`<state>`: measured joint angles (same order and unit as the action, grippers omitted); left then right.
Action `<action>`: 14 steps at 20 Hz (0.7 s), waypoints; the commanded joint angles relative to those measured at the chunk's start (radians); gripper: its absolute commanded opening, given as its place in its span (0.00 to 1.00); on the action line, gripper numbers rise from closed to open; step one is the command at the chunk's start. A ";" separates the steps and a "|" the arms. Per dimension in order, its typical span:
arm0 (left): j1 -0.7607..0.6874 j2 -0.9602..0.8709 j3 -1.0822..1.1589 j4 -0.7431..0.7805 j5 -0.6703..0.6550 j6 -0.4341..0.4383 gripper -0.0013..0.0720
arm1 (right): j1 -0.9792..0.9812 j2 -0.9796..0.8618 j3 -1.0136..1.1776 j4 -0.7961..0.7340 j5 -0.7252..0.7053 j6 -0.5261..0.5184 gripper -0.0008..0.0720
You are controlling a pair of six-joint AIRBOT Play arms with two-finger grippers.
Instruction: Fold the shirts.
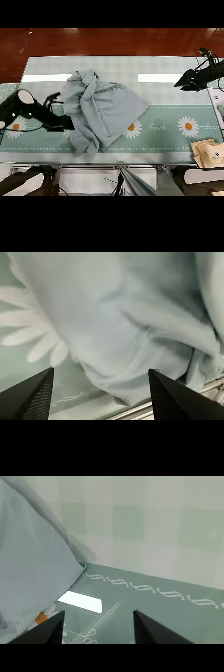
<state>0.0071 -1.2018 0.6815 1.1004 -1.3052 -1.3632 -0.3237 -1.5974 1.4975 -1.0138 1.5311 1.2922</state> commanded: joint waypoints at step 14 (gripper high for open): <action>0.010 -0.076 -0.179 -0.293 0.219 0.151 0.05 | 0.077 0.041 -0.224 0.042 -0.141 0.029 0.71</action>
<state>0.0166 -1.2606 0.5037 0.8276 -1.1061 -1.2297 -0.2749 -1.5597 1.3617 -0.9897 1.4796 1.3174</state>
